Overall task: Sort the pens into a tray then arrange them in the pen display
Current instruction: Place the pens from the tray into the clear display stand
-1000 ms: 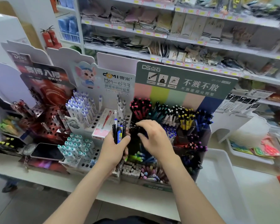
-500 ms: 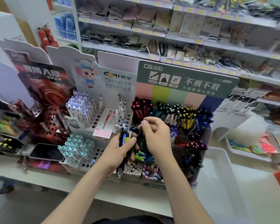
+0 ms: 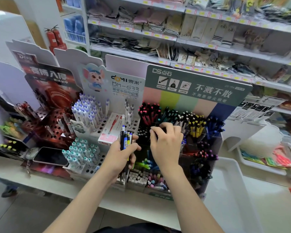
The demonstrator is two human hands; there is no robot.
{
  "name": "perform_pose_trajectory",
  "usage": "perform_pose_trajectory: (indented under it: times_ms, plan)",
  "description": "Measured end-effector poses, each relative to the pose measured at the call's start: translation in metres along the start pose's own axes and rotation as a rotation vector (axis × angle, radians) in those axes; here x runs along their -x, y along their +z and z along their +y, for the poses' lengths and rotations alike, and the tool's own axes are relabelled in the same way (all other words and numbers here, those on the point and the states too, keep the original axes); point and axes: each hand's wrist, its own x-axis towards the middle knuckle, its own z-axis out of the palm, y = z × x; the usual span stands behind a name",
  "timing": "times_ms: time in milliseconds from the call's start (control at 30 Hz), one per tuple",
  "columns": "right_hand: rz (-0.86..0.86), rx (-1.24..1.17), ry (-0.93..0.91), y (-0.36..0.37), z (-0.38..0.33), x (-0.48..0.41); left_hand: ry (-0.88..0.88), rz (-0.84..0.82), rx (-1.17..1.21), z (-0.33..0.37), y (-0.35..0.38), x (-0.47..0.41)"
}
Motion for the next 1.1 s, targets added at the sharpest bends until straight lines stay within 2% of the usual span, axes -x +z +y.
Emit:
perform_pose_trajectory:
  times_ms: [67,133,233,300,367,467,533,567,667,733,800,933,1100]
  plan:
    - [0.025,0.02,-0.057,-0.002,-0.002,0.001,-0.011,-0.045,0.006,0.002,0.001,0.002]
    - [-0.049,-0.105,-0.068,-0.006,-0.008,0.004,-0.027,-0.096,0.014,0.005,0.003,0.005]
    - [-0.287,-0.456,0.092,-0.017,-0.021,0.005,-0.038,-0.178,0.006,0.012,0.006,0.009]
    - [-0.374,-0.609,0.189,-0.028,-0.029,0.002,-0.038,-0.23,0.0,0.016,0.005,0.011]
    - [-0.393,-0.792,0.307,-0.038,-0.029,-0.003,-0.031,-0.278,-0.015,0.02,0.004,0.011]
    - [-0.484,-0.92,0.37,-0.047,-0.027,-0.008,-0.014,-0.31,-0.045,0.022,0.004,0.01]
    - [-0.424,-0.956,0.425,-0.044,-0.025,-0.01,0.005,-0.295,-0.006,0.019,0.005,0.008]
    - [-0.305,-0.947,0.467,-0.041,-0.024,-0.012,0.0,-0.274,0.027,0.017,0.005,0.007]
    - [0.197,-0.908,0.572,-0.042,-0.015,-0.02,0.0,-0.175,0.001,0.008,0.002,0.003]
    - [0.356,-0.859,0.496,-0.046,-0.01,-0.024,0.004,-0.135,-0.016,0.002,-0.003,0.0]
    - [0.307,-0.747,0.3,-0.039,-0.007,-0.022,0.006,-0.121,-0.002,-0.002,-0.007,-0.003]
    - [-0.029,-0.403,-0.055,-0.007,-0.001,-0.01,0.021,-0.095,-0.059,-0.001,-0.005,-0.002]
    - [0.022,-0.076,-0.041,0.008,0.003,-0.008,0.044,-0.105,-0.121,0.004,-0.002,0.002]
